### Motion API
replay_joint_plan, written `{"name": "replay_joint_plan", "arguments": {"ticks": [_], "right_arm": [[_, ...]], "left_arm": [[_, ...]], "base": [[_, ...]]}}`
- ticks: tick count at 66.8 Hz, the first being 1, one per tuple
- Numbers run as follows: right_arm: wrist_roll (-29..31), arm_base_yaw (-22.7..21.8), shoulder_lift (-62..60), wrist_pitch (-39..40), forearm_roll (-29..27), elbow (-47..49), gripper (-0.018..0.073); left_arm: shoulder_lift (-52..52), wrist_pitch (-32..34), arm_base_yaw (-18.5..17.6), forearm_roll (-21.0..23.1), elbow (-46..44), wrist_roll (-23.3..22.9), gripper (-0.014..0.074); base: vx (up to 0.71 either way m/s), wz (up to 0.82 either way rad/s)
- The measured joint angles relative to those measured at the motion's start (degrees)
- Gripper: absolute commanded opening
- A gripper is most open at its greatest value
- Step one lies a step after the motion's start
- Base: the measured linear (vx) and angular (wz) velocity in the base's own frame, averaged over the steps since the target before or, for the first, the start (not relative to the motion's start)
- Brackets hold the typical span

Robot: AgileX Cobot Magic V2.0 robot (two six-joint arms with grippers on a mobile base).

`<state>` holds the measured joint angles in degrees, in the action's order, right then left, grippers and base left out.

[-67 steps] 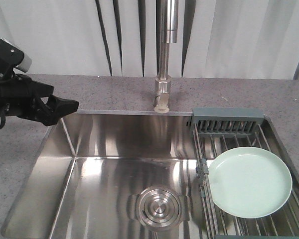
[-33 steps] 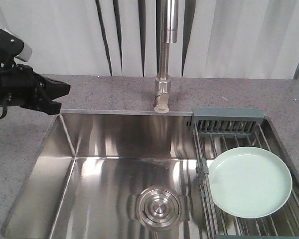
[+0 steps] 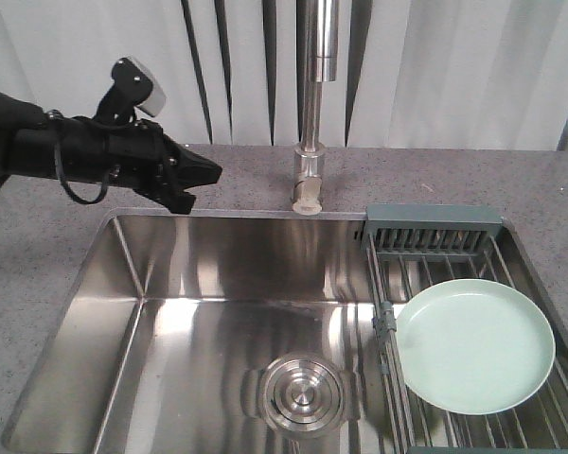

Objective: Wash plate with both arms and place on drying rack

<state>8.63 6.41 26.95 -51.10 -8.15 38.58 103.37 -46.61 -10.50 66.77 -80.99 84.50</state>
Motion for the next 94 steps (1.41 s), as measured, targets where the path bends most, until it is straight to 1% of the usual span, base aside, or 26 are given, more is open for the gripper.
{"name": "replay_joint_plan", "arguments": {"ticks": [14,22,38,54,61,65,73,94], "right_arm": [[0.0,0.0,0.0,0.0,0.0,0.0,-0.0009],[0.0,0.0,0.0,0.0,0.0,0.0,-0.0009],[0.0,0.0,0.0,0.0,0.0,0.0,-0.0009],[0.0,0.0,0.0,0.0,0.0,0.0,-0.0009],[0.0,0.0,0.0,0.0,0.0,0.0,-0.0009],[0.0,0.0,0.0,0.0,0.0,0.0,-0.0009],[0.0,0.0,0.0,0.0,0.0,0.0,-0.0009],[0.0,0.0,0.0,0.0,-0.04,0.0,-0.0009]], "left_arm": [[7.73,-5.66,-3.08,0.0,-9.48,1.84,-0.0008],[11.62,-7.53,-4.38,-0.24,-14.34,2.19,-0.0008],[17.93,-8.54,-7.24,-0.65,-22.06,2.33,-0.0008],[21.59,-8.97,-10.1,-0.83,-26.14,2.4,-0.0008],[23.01,-8.89,-10.72,-0.83,-27.54,2.4,-0.0008],[23.54,-8.17,-10.82,-0.76,-28.02,2.4,-0.0008],[23.99,-4.03,-11.02,-0.64,-28.28,2.4,-0.0008],[23.99,2.06,-11.43,0.26,-28.34,2.87,-0.0008]], "base": [[0.0,0.0],[0.0,0.0],[0.0,0.0],[0.0,0.0],[0.0,0.0],[0.0,0.0],[0.0,0.0],[0.0,0.0]]}}
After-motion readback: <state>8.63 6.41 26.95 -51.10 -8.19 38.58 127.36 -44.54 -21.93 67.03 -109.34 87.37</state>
